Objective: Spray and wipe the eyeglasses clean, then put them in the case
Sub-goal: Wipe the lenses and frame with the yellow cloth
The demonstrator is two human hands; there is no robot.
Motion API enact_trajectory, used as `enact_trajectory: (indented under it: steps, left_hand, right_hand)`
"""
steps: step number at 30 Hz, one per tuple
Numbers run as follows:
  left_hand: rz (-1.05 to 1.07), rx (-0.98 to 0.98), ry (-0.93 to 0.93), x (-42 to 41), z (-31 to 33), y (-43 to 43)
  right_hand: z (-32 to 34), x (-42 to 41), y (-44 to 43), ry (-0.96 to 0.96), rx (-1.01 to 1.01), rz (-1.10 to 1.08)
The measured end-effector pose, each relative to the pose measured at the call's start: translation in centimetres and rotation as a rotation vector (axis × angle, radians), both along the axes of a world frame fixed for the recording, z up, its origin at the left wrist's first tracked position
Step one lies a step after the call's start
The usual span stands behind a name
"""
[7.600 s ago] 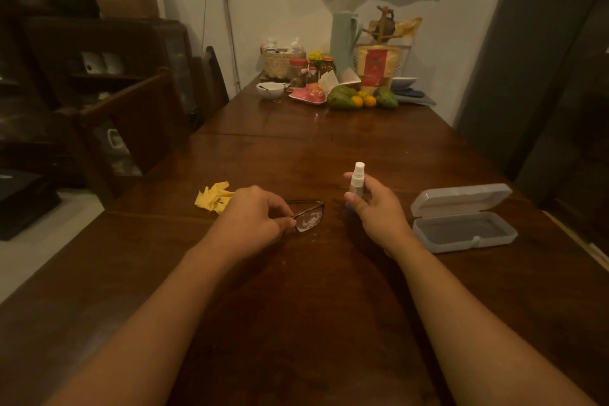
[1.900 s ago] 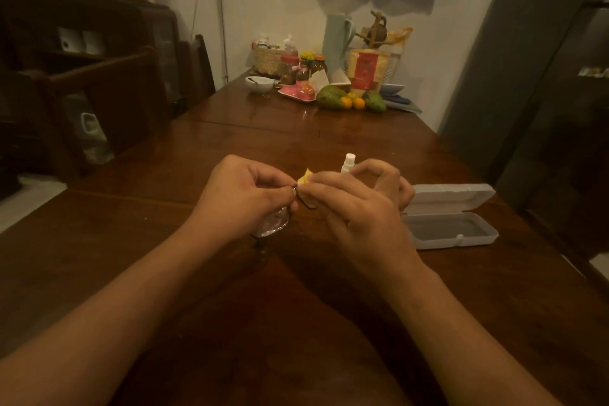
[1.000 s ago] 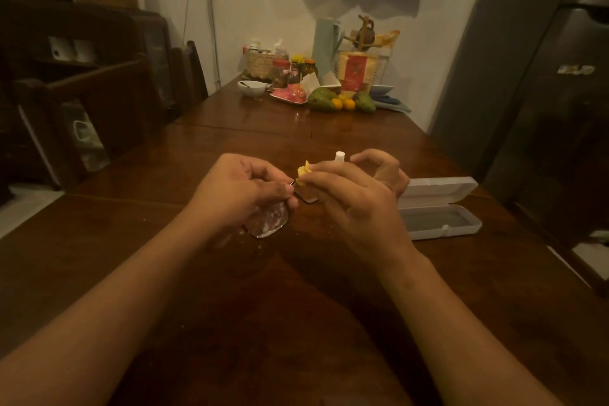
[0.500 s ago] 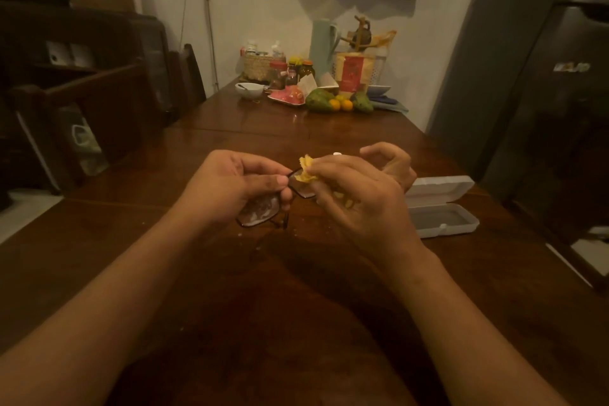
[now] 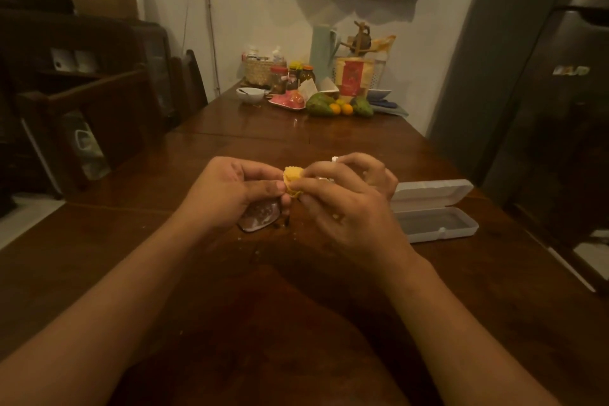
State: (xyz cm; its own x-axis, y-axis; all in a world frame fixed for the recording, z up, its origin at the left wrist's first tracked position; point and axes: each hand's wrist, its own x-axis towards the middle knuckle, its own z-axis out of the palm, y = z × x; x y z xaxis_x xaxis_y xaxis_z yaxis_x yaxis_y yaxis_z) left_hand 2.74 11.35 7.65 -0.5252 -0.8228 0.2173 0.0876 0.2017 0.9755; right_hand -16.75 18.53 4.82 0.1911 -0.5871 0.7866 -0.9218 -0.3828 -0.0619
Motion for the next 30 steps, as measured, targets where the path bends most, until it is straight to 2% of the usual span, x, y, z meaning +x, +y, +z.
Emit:
enact_trajectory:
  steps: [7,12,16,24,30]
  left_hand:
    - [-0.024,0.01,0.023,-0.2,0.0,0.4]
    - [-0.009,0.023,0.049,-0.2,-0.1,0.3]
    - [0.011,-0.017,-0.009,-0.3,-0.1,0.4]
    - [0.018,-0.017,0.002,0.0,-0.2,0.3]
    - [0.012,-0.061,-0.034,0.0,-0.3,0.4]
  right_hand:
    - [0.5,-0.3,0.5,-0.096,-0.043,-0.101]
    - [0.5,0.2,0.6,-0.011,-0.015,-0.079]
    - [0.3,0.0,0.5,-0.114,-0.034,-0.131]
    - [0.1,-0.2,0.3,-0.014,-0.001,-0.008]
    - [-0.1,-0.7,0.1,-0.11,-0.07,-0.052]
